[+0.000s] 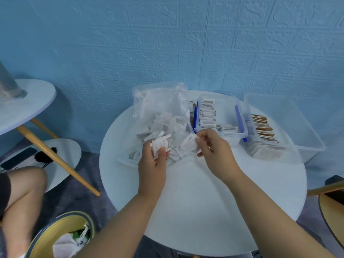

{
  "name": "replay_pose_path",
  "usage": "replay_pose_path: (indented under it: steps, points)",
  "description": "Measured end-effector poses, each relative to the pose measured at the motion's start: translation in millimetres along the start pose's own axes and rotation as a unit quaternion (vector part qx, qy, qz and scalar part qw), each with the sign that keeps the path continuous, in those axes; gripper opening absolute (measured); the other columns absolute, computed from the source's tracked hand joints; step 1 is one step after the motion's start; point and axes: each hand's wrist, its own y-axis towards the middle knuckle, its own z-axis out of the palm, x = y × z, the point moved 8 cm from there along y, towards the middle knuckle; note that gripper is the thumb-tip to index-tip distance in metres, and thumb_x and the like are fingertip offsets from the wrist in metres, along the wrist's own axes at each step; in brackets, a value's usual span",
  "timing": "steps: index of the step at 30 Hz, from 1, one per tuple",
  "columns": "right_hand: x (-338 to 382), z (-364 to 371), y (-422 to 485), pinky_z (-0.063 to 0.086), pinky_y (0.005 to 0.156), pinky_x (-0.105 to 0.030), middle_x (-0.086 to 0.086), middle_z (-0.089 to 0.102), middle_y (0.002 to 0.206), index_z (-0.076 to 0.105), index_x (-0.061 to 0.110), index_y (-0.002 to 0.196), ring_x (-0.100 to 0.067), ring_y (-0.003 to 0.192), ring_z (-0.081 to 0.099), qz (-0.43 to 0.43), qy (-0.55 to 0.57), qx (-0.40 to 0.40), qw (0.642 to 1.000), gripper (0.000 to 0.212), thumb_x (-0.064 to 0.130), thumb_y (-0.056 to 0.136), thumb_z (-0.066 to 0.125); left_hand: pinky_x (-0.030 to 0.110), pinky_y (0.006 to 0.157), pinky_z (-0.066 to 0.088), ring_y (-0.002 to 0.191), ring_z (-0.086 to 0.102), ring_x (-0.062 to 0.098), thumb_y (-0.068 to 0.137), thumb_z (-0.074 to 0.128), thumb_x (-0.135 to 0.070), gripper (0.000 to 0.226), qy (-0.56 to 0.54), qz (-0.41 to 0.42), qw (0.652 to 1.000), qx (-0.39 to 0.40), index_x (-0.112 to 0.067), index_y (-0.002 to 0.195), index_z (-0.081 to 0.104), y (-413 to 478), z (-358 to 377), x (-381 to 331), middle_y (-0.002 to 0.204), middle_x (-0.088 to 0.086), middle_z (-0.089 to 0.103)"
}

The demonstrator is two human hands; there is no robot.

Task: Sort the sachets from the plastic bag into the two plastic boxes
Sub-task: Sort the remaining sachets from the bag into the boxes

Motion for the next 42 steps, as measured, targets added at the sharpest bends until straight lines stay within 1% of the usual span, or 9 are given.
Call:
replay_pose_path:
  steps: [5,8,13,18,23,29,36,39,42]
  points:
    - [-8,-27,-21,0.042,0.059,-0.008,0.016,0.059,0.077,0.052,0.035,0.083,-0.002,0.066,0.056,-0.035,-0.028,-0.010,0.999,0.026,0.011,0.092,0.053,0.040,0.086,0.053,0.082,0.063,-0.005,0.094,0.047,-0.005,0.020,-0.056,-0.034,0.988,0.142,-0.020,0.108,0.051,-18,61,-11,0.102,-0.009,0.061]
    - [-28,-44,-34,0.046,0.064,-0.015,0.023,0.061,0.081,0.057,0.038,0.087,-0.001,0.072,0.057,-0.031,-0.049,-0.057,0.997,0.030,0.009,0.090,0.057,0.042,0.089,0.050,0.088,0.060,0.004,0.093,0.043,-0.014,0.021,-0.031,-0.023,0.976,0.213,-0.019,0.113,0.049,-31,92,-13,0.103,-0.004,0.060]
    - [-47,-60,-51,0.041,0.062,-0.010,0.013,0.062,0.083,0.056,0.041,0.080,-0.004,0.073,0.057,-0.019,-0.054,-0.120,0.991,0.037,0.005,0.083,0.065,0.025,0.084,0.041,0.093,0.055,0.013,0.096,0.041,-0.019,0.023,0.045,0.008,0.952,0.302,-0.021,0.118,0.046,-51,118,-13,0.104,-0.001,0.060]
    - [-49,-58,-50,0.040,0.062,-0.008,0.012,0.058,0.087,0.058,0.027,0.090,-0.004,0.076,0.053,-0.022,-0.041,-0.128,0.991,0.031,0.007,0.075,0.074,0.022,0.076,0.043,0.089,0.058,0.015,0.095,0.048,-0.016,0.026,0.097,0.044,0.952,0.286,-0.021,0.120,0.045,-48,117,-10,0.102,-0.002,0.060]
    - [-53,-51,-48,0.039,0.066,-0.007,0.019,0.056,0.094,0.056,0.033,0.110,-0.005,0.076,0.050,-0.035,-0.058,-0.087,0.994,0.042,0.014,0.077,0.074,0.008,0.069,0.039,0.090,0.059,0.016,0.093,0.051,-0.019,0.025,0.116,0.068,0.955,0.265,-0.020,0.118,0.046,-49,116,-9,0.105,-0.001,0.059]
    - [-55,-43,-46,0.039,0.068,-0.007,0.017,0.053,0.091,0.057,0.029,0.115,-0.002,0.076,0.050,-0.044,-0.084,-0.045,0.994,0.037,0.021,0.081,0.070,0.014,0.079,0.037,0.104,0.054,0.014,0.090,0.055,-0.015,0.039,0.157,0.096,0.959,0.215,-0.017,0.127,0.044,-46,109,-12,0.115,-0.001,0.058]
    - [-59,-28,-45,0.035,0.088,-0.012,0.015,0.052,0.120,0.045,0.022,0.134,-0.001,0.101,0.048,-0.041,-0.154,0.047,0.986,0.040,0.028,0.094,0.050,0.026,0.095,0.040,0.117,0.050,0.014,0.094,0.047,-0.021,0.059,0.218,0.108,0.937,0.250,-0.019,0.146,0.019,-50,115,-6,0.137,-0.004,0.047]
    - [-57,-26,-46,0.028,0.087,-0.001,0.020,0.045,0.119,0.042,0.022,0.135,0.004,0.103,0.043,-0.053,-0.165,0.061,0.983,0.041,0.028,0.095,0.049,0.025,0.098,0.038,0.121,0.046,0.014,0.094,0.047,-0.020,0.067,0.231,0.114,0.929,0.265,-0.018,0.148,0.007,-50,119,-5,0.143,-0.006,0.040]
    - [-57,-27,-45,0.031,0.079,0.001,0.025,0.050,0.108,0.049,0.021,0.128,0.011,0.090,0.046,-0.054,-0.159,0.048,0.985,0.039,0.033,0.091,0.049,0.015,0.092,0.036,0.119,0.048,0.011,0.094,0.049,-0.018,0.065,0.200,0.084,0.945,0.246,-0.020,0.148,0.012,-48,114,-3,0.137,-0.009,0.045]
